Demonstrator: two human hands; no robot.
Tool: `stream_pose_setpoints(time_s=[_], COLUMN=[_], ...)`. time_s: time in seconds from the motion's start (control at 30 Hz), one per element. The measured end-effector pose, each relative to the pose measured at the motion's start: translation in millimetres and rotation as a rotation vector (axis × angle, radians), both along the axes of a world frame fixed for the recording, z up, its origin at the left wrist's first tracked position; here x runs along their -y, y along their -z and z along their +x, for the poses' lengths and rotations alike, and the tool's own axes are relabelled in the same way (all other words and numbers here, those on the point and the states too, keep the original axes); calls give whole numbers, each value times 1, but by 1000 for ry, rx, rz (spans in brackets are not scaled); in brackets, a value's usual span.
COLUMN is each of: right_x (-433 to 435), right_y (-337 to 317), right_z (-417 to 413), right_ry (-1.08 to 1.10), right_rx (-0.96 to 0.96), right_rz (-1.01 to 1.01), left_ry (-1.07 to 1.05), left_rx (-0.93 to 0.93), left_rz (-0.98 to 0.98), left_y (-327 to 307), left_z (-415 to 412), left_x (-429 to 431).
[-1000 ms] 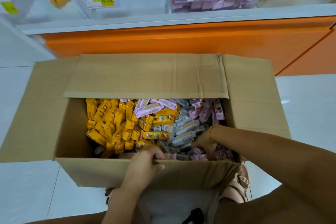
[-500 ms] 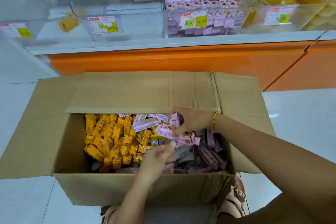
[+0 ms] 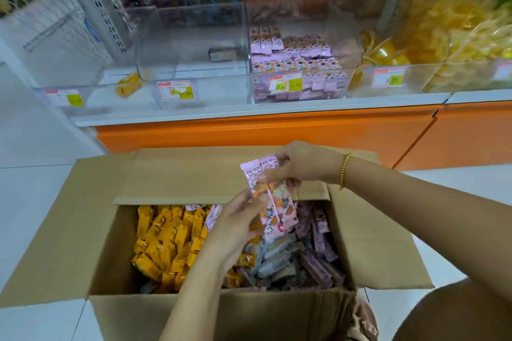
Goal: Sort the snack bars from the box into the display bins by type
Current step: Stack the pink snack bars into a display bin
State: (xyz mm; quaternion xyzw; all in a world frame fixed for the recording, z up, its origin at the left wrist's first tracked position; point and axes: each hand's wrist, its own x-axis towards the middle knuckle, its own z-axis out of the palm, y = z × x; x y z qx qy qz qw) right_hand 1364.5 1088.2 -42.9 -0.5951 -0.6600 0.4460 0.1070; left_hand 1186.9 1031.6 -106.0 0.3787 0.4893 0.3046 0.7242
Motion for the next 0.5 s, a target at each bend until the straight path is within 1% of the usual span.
stream_pose_setpoints(time_s=[0.07, 0.17, 0.23, 0.27, 0.3, 0.37, 0.4, 0.43, 0.5], right_x=[3, 5, 6, 7, 7, 7, 8, 8, 6], right_y=[-1, -5, -14, -22, -28, -35, -37, -37, -37], right_z=[2, 10, 17, 21, 28, 37, 38, 39, 40], right_ry=[31, 108, 98, 45, -62, -387, -547, -661, -746], right_rx=[13, -131, -205, -159, -20, 345, 470, 550, 601], right_rz=[-17, -122, -137, -68, 80, 481, 660, 800, 999], left_ry=[33, 40, 76, 106, 151, 269, 336, 405, 559], left_rx=[-35, -103, -163, -191, -217, -265, -294, -338, -455], left_rz=[63, 192, 240, 246, 241, 216, 222, 252, 343], left_y=[-9, -18, -24, -27, -32, -42, -50, -57, -73], left_z=[6, 14, 14, 12, 11, 9, 9, 9, 13], left_x=[1, -2, -7, -12, -18, -34, -41, -51, -70])
